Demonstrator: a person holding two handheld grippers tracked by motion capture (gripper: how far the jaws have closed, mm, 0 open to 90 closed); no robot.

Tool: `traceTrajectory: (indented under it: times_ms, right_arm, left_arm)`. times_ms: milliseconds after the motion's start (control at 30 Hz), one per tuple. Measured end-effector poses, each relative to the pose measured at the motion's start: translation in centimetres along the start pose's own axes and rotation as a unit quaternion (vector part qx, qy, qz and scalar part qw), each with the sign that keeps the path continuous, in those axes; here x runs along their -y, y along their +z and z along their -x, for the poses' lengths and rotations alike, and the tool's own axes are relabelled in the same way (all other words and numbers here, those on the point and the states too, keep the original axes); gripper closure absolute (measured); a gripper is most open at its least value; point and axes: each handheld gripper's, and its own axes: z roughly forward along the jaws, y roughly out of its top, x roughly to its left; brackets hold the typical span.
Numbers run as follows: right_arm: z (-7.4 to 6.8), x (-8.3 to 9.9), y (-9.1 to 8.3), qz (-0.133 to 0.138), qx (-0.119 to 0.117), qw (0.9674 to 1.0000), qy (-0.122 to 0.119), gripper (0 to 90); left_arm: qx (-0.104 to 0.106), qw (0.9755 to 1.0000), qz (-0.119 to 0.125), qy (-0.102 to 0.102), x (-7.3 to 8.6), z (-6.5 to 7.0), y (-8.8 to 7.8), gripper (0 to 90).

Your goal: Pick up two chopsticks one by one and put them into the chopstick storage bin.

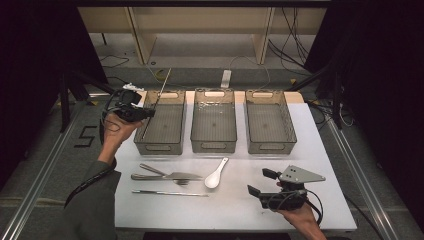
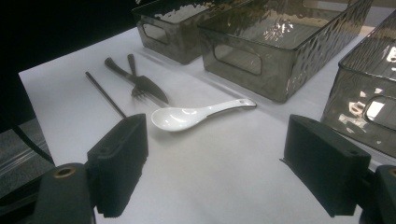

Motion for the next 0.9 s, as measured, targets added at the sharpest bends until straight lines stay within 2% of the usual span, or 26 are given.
traceTrajectory:
  times_ms: [267,400,700,767,900]
  right_arm:
    - [0.0,0.0,0.0,-0.001,-0.001,1.0000,0.001,22.7]
    - [0.0,0.0,0.0,0.000,-0.003,1.0000,0.001,22.7]
    - [0.0,0.1,0.1,-0.002,-0.003,1.0000,-0.001,22.7]
    - [0.0,0.1,0.1,-0.001,-0.003,1.0000,-0.001,22.7]
    - [-0.1,0.1,0.1,-0.002,-0.003,1.0000,-0.001,22.7]
  left_arm:
    - [-0.010,0.9998,-0.014,-0.010,0.4,-0.8,1.8,84.7]
    - [-0.016,0.9996,-0.013,-0.018,0.8,-1.1,2.4,84.7]
    - [-0.021,0.9994,-0.020,-0.020,1.4,-1.4,3.0,84.6]
    - [-0.020,0.9992,-0.020,-0.027,1.8,-1.5,3.3,84.6]
    - [-0.023,0.9989,-0.030,-0.028,2.5,-1.6,4.0,84.6]
